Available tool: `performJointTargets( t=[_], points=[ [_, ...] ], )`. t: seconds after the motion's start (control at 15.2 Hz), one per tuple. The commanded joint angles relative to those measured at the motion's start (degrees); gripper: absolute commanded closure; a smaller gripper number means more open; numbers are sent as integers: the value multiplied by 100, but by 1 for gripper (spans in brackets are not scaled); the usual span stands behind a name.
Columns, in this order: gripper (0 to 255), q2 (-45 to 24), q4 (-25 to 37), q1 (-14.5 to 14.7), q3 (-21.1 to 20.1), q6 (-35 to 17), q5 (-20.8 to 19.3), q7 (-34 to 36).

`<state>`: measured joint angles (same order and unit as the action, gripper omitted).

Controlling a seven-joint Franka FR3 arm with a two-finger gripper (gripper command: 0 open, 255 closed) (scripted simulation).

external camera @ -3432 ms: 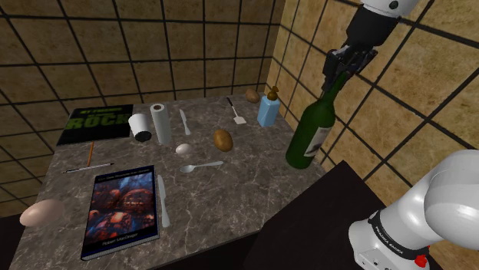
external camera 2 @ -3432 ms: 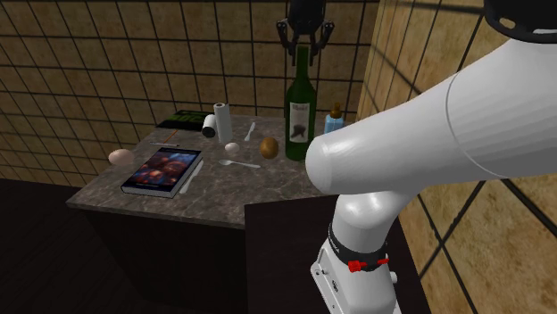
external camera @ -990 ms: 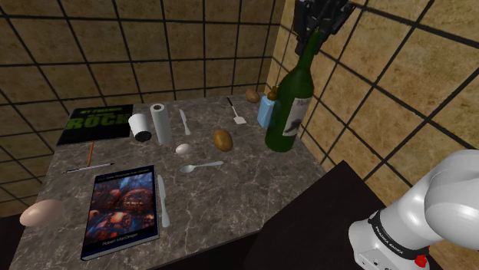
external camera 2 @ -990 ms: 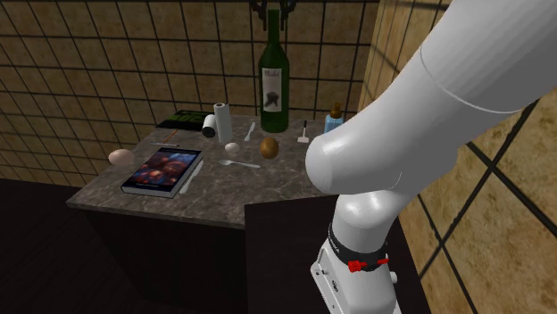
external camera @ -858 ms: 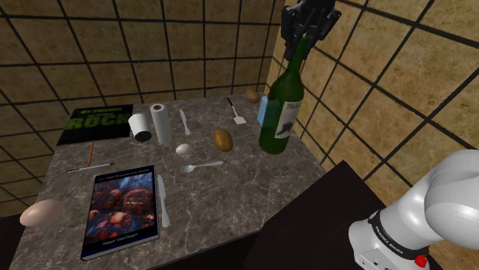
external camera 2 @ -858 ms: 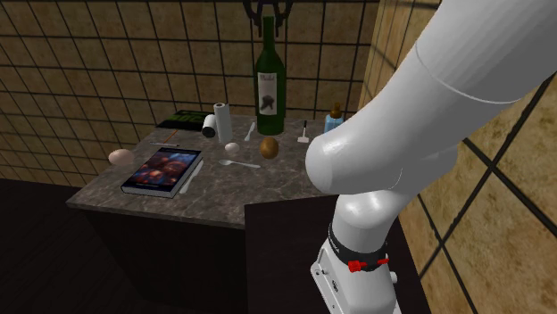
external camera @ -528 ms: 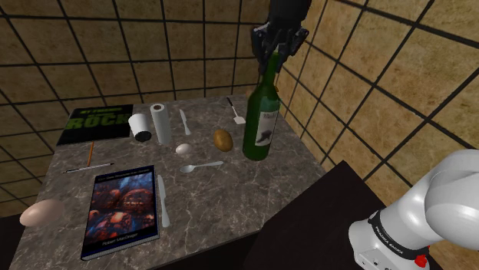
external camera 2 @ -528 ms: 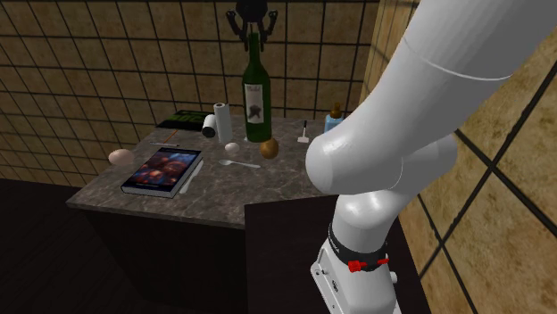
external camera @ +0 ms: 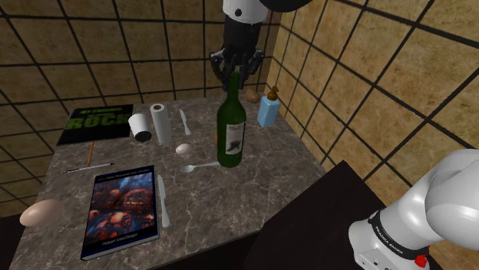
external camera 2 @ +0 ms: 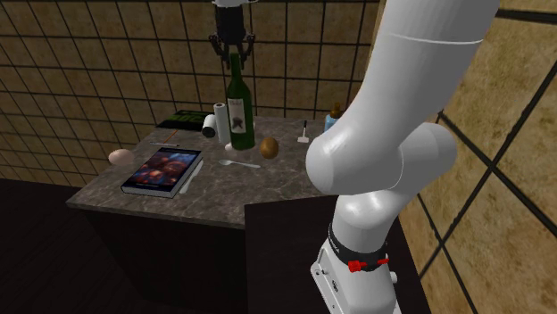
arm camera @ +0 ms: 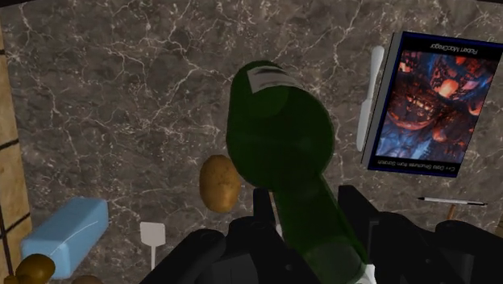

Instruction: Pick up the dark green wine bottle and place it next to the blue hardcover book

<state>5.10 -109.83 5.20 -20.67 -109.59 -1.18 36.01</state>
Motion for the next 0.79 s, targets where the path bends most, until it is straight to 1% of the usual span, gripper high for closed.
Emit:
performJointTargets(
  t=[0.0,0.33,0.59,0.73],
  points=[
    [255,-383,160,51,-98,-199,-155,208],
    [255,-1429,795,250,-224,-499,-629,687],
    [255,-2309,1470,503,-216,-611,-1018,1019],
    [255,-2397,1477,532,-200,-684,-1057,1051]
  ],
)
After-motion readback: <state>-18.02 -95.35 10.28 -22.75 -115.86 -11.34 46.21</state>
